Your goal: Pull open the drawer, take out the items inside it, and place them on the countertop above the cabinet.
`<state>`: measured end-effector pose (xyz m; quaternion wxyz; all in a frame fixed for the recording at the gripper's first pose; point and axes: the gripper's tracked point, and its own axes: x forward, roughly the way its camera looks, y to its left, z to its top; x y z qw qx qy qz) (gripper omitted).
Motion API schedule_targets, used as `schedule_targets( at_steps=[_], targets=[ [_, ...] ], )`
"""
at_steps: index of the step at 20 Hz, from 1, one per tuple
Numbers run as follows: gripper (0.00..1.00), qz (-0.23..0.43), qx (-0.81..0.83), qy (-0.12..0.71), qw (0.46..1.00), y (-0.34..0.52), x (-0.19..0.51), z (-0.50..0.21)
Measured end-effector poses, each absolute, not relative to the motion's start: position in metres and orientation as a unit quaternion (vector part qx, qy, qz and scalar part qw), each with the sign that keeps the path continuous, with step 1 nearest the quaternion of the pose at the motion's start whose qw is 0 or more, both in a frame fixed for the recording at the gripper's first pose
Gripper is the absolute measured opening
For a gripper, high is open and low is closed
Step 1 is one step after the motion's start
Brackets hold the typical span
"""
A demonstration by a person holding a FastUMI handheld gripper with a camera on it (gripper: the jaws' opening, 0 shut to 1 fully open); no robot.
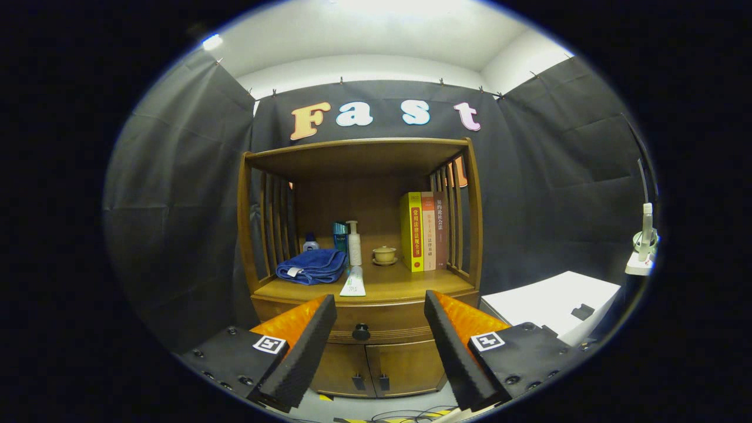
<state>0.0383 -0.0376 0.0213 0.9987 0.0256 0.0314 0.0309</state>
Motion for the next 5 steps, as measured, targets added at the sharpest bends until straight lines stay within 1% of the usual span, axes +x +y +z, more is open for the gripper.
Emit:
schedule_targets(
  at_steps=[5],
  targets=[
    [0.99,0.031,0.034,0.025,0.999,-0.0390,0.0405,0.0209]
  ],
)
